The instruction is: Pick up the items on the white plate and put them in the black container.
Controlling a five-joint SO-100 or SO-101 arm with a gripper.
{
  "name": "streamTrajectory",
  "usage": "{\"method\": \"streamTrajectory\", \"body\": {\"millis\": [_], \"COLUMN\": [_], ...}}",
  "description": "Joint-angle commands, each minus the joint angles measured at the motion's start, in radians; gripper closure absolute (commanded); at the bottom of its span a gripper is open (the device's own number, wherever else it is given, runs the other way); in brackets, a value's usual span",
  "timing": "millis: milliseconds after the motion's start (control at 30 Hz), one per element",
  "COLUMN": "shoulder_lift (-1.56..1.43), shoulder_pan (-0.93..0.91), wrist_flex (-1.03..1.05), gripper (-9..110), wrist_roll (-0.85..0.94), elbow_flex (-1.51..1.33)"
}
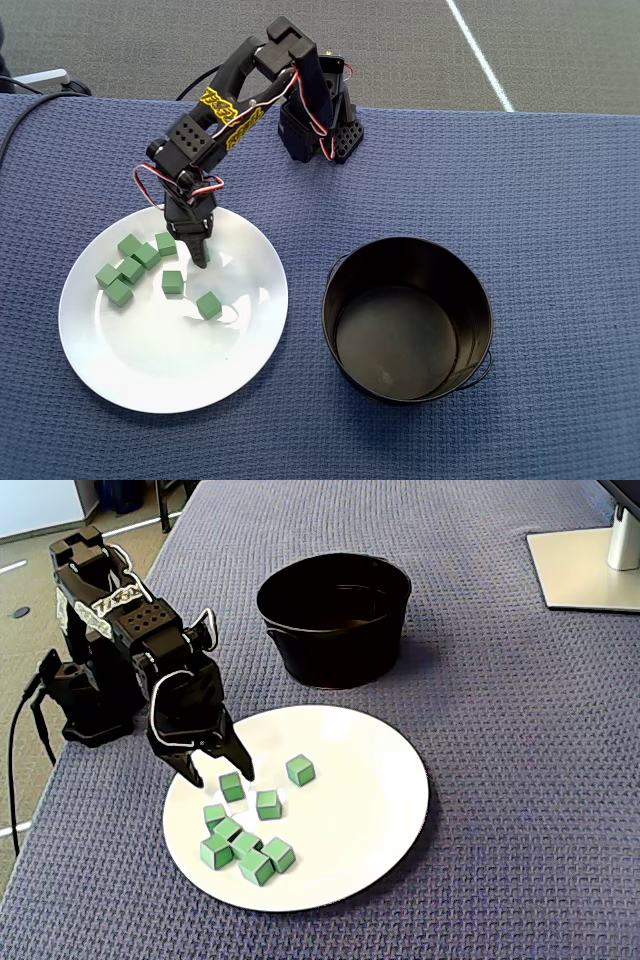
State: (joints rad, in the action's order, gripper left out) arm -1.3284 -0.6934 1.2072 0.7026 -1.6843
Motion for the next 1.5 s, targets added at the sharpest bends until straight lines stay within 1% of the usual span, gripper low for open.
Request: {"method": "streamTrajectory", "body": {"millis": [0, 367, 667, 767, 900, 1100, 1167, 1267, 1333, 1400, 1467], "shoulder_lift": [-0.011, -0.003, 0.083, 0.083, 0.078, 0.035, -0.02, -0.184, -0.341, -0.476, -0.575], "shoulder_pan": [0.02, 0.012, -0.02, -0.014, 0.0, 0.02, 0.034, 0.084, 0.16, 0.284, 0.446], "wrist_flex": [-0.006, -0.011, -0.005, -0.014, -0.015, -0.044, -0.023, 0.064, 0.137, 0.21, 0.267], "gripper": [79, 80, 82, 86, 101, 101, 101, 101, 101, 102, 102], "wrist_roll": [-0.018, 0.026, 0.052, 0.04, 0.031, 0.0, -0.011, -0.032, -0.054, -0.087, -0.146], "elbow_flex": [0.043, 0.066, 0.143, 0.143, 0.141, 0.086, 0.067, 0.061, 0.08, 0.144, 0.236]}}
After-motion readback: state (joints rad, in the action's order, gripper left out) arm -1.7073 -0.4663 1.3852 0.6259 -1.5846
